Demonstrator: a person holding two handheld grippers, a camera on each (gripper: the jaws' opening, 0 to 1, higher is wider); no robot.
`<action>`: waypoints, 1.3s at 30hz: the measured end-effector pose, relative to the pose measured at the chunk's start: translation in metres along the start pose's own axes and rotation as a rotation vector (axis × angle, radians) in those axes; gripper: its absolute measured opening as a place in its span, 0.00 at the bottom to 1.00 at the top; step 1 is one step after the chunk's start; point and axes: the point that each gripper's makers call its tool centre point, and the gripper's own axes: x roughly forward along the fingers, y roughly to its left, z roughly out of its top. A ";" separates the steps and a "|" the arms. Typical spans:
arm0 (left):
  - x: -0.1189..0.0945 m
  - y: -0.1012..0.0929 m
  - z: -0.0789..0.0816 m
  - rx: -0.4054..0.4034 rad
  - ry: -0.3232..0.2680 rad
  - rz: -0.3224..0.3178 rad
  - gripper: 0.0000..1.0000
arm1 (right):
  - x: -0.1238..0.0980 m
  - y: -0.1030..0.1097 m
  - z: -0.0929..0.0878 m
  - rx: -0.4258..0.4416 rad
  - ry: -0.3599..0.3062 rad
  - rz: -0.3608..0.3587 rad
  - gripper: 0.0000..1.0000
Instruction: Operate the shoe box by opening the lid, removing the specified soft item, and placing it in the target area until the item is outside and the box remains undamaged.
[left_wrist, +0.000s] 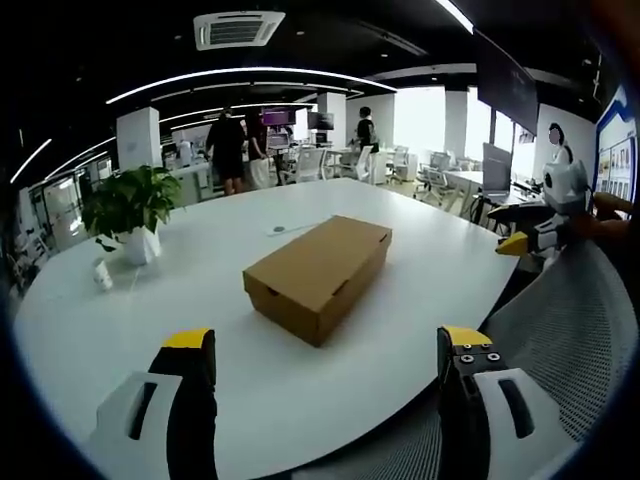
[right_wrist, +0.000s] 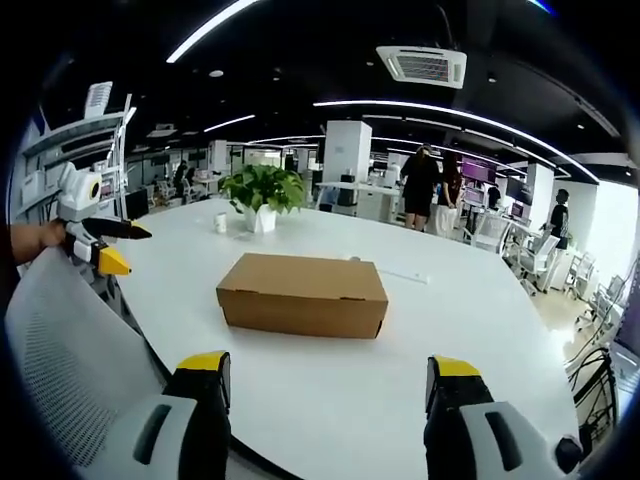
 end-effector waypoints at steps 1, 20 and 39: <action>0.000 0.000 0.000 0.001 0.000 0.000 0.95 | 0.000 0.000 0.000 0.000 0.000 0.000 0.79; -0.001 0.000 0.000 -0.014 -0.002 0.001 0.96 | 0.000 0.000 0.000 0.002 0.001 -0.001 0.79; 0.000 0.001 0.000 -0.023 0.002 0.003 0.96 | 0.000 0.001 -0.001 0.008 0.005 0.010 0.78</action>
